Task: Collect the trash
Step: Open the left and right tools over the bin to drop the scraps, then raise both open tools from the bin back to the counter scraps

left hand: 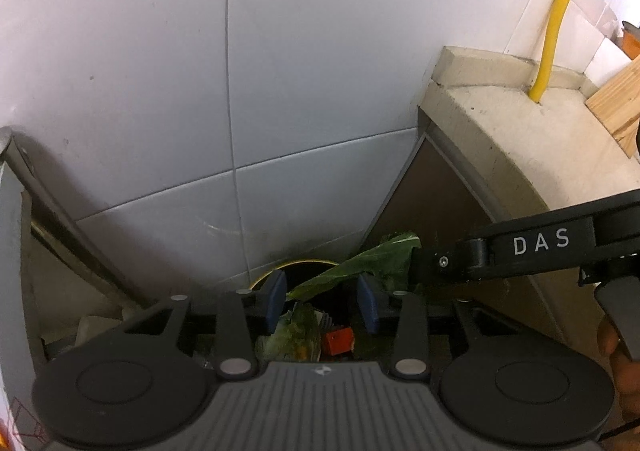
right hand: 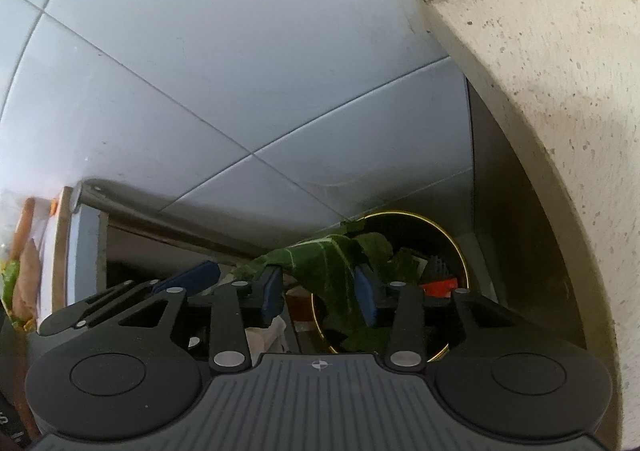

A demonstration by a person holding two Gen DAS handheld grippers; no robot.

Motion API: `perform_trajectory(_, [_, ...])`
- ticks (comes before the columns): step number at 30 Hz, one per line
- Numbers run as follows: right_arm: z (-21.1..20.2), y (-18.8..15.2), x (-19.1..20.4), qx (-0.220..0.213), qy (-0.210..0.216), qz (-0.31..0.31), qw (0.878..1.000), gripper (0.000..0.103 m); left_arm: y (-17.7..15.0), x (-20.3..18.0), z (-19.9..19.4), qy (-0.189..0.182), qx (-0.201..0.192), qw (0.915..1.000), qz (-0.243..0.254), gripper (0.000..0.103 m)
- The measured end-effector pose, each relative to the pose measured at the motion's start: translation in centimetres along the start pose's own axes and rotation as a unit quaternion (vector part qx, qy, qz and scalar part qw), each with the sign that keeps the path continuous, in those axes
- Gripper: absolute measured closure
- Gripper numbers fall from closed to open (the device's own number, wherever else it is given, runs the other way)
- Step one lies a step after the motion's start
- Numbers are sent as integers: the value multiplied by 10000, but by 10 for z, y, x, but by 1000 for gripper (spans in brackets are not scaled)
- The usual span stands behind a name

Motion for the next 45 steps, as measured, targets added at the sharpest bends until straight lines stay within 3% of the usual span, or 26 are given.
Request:
perform_trajectory(16, [4, -9, -1, 162, -227, -22, 9996, 40, 0, 3, 0, 108, 12, 9999, -19, 69])
perform_trajectory(45, [-40, -26, -18, -304, -493, 518, 9970, 31, 2, -2, -11, -7, -293, 9995, 82, 69])
Point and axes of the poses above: each gripper's, at about its wrist camera, not at the fingertips, and z roughly the way its jaws point, x to its left, y to its top, the point moved 5 cm from there along z, roughly the way its jaws point, and after that the axes turned 9 degrees about -z, right-handed, at the moved point
